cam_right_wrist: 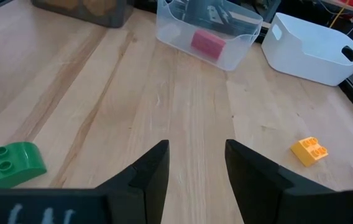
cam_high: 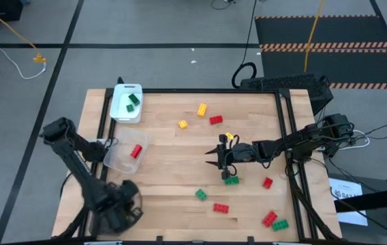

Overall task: Sort & place blocks by color
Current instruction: Put the bottom yellow game piece into the black bin

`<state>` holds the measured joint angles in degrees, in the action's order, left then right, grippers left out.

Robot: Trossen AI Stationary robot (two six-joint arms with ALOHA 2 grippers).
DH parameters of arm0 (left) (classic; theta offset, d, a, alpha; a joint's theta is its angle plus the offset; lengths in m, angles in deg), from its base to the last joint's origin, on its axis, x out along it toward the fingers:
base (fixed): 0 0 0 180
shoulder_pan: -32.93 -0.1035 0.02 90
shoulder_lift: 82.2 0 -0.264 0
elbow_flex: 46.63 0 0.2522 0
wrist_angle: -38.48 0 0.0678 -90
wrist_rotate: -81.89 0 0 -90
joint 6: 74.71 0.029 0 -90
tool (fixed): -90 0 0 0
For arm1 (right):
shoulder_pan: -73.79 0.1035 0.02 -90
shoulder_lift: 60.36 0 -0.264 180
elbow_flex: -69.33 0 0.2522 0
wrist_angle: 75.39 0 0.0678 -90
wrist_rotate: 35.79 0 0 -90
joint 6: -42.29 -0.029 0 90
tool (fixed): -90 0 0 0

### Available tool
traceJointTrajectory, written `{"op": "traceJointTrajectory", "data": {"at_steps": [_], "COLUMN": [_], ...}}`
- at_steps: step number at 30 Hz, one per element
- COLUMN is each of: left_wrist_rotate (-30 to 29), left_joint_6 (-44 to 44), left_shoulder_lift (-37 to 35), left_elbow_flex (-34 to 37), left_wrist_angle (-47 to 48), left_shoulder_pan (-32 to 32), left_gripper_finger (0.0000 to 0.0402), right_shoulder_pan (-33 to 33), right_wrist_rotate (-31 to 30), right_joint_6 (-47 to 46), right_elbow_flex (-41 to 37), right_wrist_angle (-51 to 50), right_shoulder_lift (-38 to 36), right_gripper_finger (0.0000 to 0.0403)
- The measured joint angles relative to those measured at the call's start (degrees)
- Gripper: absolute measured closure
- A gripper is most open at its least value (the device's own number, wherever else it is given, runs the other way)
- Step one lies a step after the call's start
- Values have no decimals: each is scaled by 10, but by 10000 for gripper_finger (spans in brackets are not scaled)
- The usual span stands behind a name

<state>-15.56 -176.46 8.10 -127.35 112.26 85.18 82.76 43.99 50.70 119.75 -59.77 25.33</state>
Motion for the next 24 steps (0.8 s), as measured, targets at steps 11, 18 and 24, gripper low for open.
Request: {"op": "traceJointTrajectory", "data": {"at_steps": [11,18,24], "left_wrist_rotate": [-53,-55,-96], "left_joint_6": [350,607,697], "left_shoulder_lift": [0,4,4], "left_elbow_flex": [0,0,0], "left_wrist_angle": [-107,-265,-260], "left_shoulder_pan": [-166,-229,-276], "left_gripper_finger": [390,390,389], "right_shoulder_pan": [0,0,0], "right_wrist_rotate": [0,-8,-96], "right_joint_6": [-2,-18,-82], "right_elbow_flex": [0,-1,-1], "right_wrist_angle": [-1,-74,-183], "right_shoulder_lift": [0,-48,-162], "right_gripper_finger": [252,252,252]}}
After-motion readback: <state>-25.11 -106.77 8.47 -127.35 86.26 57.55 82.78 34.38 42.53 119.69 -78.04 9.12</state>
